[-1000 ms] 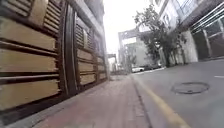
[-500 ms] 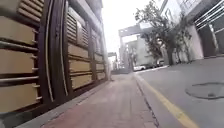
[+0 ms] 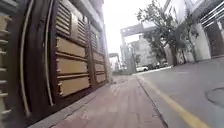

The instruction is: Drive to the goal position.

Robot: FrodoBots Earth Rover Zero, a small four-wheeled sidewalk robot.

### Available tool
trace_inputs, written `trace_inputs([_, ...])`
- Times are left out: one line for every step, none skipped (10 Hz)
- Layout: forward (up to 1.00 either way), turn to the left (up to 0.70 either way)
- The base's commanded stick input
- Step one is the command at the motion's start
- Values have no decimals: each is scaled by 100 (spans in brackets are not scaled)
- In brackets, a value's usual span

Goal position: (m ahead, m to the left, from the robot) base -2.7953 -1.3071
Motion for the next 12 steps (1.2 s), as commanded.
trace_inputs([100, -40])
trace_inputs([100, -40])
trace_inputs([100, -40])
trace_inputs([100, -40])
trace_inputs([100, -40])
trace_inputs([100, -40])
trace_inputs([100, -40])
trace_inputs([100, -40])
trace_inputs([100, -40])
trace_inputs([100, -40])
trace_inputs([100, -40])
trace_inputs([100, -40])
